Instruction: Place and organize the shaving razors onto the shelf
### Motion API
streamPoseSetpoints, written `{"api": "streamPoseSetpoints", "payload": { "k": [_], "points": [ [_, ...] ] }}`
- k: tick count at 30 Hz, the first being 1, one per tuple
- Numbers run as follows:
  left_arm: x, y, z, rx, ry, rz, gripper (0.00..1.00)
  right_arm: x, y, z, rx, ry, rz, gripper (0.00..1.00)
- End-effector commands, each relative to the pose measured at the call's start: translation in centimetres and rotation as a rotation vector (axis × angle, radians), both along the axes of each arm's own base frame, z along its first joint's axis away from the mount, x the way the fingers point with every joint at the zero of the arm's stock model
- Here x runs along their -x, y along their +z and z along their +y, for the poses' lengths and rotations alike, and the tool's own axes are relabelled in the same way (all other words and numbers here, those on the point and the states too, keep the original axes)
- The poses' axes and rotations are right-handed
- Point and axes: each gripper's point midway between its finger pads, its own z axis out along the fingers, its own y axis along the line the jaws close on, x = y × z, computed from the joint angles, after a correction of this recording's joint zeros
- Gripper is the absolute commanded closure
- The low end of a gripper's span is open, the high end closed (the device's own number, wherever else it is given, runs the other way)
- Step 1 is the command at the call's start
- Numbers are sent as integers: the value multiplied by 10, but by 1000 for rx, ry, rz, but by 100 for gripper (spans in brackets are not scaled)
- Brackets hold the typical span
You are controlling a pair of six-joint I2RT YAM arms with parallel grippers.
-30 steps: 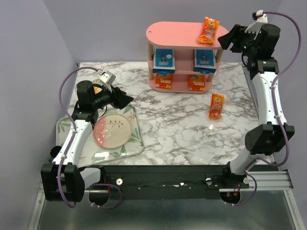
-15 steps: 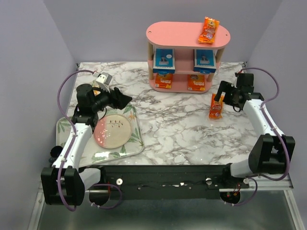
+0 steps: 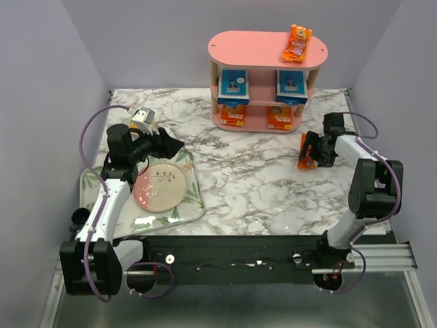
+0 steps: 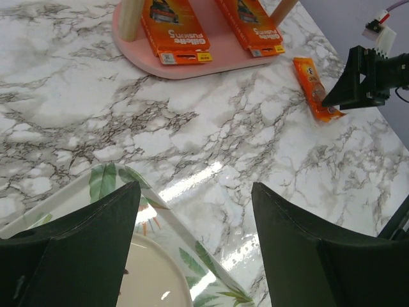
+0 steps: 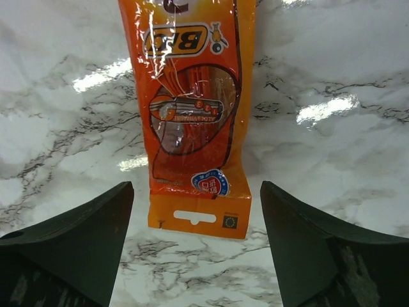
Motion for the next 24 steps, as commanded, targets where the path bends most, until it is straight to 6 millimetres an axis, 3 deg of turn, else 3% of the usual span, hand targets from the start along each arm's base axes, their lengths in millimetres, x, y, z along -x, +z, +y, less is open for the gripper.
{"api": "streamPoseSetpoints", "payload": {
  "k": [1, 4, 5, 11, 17, 18, 24],
  "points": [
    [-2, -6, 13, -6, 46, 32, 20, -6, -14, -3, -5, -47, 35, 23],
    [-5, -7, 14, -12, 47, 36, 20, -9, -20, -6, 10, -49, 45, 33],
    [-6, -7, 14, -11, 49, 39, 20, -11, -22, -6, 11, -47, 48, 48],
    [-11, -1, 8, 42, 29, 40, 20, -9, -12, -5, 9, -35, 32, 99],
    [-3, 15, -14, 110, -85, 11, 17, 10, 27, 16, -77, 46, -60, 99],
    [4, 16, -27, 129, -126, 21, 16, 13, 34, 22, -97, 76, -78, 99],
    [35, 21, -71, 140, -313, 24, 15, 50, 106, 65, -184, 268, -278, 99]
  ]
}}
